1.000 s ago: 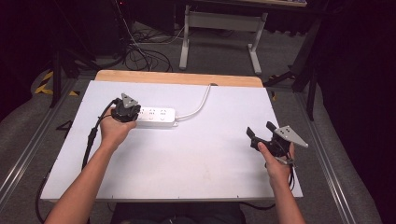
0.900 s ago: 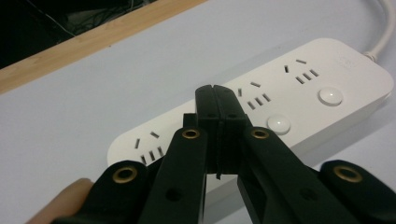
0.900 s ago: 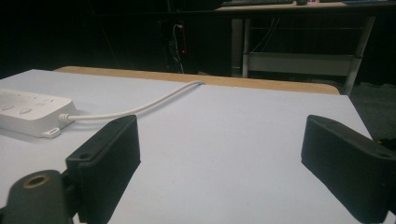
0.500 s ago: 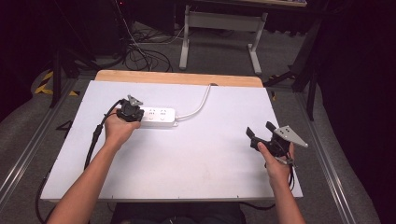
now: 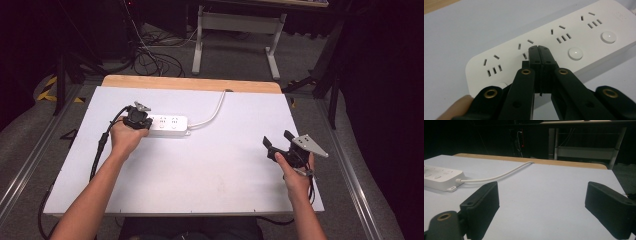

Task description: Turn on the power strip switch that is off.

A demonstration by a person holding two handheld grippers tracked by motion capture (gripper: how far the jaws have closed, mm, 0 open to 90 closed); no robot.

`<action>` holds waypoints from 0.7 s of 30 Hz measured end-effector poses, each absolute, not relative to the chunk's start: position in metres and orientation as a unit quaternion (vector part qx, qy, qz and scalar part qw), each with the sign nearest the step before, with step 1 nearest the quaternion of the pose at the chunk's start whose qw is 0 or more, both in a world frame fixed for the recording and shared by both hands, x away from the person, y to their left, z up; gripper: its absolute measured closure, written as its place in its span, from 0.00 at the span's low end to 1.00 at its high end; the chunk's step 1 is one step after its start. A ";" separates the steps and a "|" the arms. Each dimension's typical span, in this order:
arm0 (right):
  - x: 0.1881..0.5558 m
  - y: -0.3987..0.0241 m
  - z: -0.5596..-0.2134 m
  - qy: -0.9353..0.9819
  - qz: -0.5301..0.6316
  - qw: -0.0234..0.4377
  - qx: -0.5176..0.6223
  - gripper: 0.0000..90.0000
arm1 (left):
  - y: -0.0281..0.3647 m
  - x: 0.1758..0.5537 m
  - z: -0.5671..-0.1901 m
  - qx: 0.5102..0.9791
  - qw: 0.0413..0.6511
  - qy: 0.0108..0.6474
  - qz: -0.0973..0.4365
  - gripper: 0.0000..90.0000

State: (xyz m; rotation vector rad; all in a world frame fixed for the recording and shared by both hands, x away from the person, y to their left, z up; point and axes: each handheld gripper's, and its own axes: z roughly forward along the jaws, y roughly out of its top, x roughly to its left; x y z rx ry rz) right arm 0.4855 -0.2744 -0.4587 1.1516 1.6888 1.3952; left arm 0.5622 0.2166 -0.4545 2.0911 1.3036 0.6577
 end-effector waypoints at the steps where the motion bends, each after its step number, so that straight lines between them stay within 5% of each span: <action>1: 0.485 -0.274 -0.459 0.644 0.533 0.328 0.440 0.14 | 0.217 0.562 -0.454 0.786 0.290 0.487 0.248 1.00; 21: 0.484 -0.275 -0.458 0.639 0.536 0.329 0.444 0.14 | 0.215 0.555 -0.462 0.783 0.295 0.478 0.267 1.00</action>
